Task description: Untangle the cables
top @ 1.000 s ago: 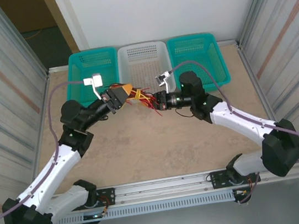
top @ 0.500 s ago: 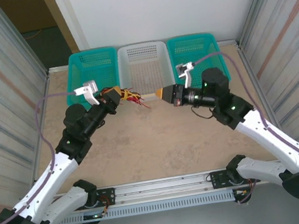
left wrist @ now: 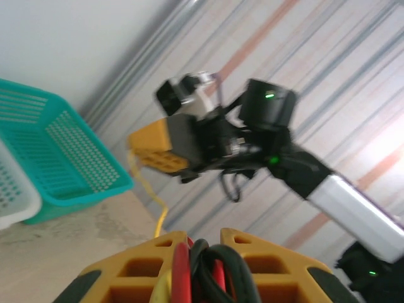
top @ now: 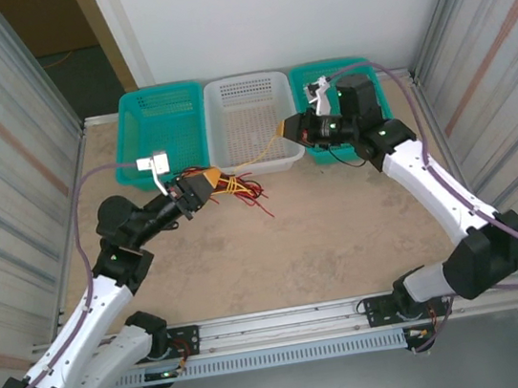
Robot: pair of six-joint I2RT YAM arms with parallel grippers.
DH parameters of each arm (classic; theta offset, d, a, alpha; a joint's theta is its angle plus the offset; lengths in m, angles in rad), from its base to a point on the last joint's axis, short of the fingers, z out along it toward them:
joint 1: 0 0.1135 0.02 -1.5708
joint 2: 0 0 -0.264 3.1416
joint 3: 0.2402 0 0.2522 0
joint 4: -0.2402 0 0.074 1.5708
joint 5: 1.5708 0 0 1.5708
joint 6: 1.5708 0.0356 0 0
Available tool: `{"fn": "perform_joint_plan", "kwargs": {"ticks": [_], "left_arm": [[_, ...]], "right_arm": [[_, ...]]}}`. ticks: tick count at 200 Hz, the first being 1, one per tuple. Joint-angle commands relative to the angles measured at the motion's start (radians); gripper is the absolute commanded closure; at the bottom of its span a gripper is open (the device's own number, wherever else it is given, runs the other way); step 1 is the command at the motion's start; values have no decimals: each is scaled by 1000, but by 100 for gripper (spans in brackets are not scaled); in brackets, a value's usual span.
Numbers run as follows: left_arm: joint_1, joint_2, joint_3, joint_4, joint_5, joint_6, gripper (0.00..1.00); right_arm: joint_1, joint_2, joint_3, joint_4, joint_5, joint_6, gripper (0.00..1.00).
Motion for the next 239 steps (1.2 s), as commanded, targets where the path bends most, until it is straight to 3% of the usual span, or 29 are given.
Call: {"fn": "perform_joint_plan", "kwargs": {"ticks": [1, 23, 66, 87, 103, 137, 199, 223, 239], "left_arm": [[6, -37, 69, 155, 82, -114, 100], [7, -35, 113, 152, -35, -92, 100], [43, 18, 190, -25, -327, 77, 100], [58, 26, 221, -243, -590, 169, 100], [116, 19, 170, -258, -661, 155, 100], [264, -10, 102, -338, -603, 77, 100], [305, -98, 46, -473, -444, 126, 100], [333, -118, 47, -579, -417, 136, 100], [333, -133, 30, -627, -424, 133, 100]], "right_arm": [[-22, 6, -91, 128, 35, 55, 100], [32, -6, -226, 201, 55, 104, 100], [215, -105, -444, 268, 173, 161, 100], [232, -209, -484, 202, 213, 142, 100], [202, -325, -477, 129, 230, 107, 100], [18, -494, -382, -47, 194, 36, 100], [-437, -441, -133, -224, 34, -62, 100], [-655, -419, -115, -230, -30, -22, 100], [-728, -410, -106, -237, -23, -1, 100]]}}
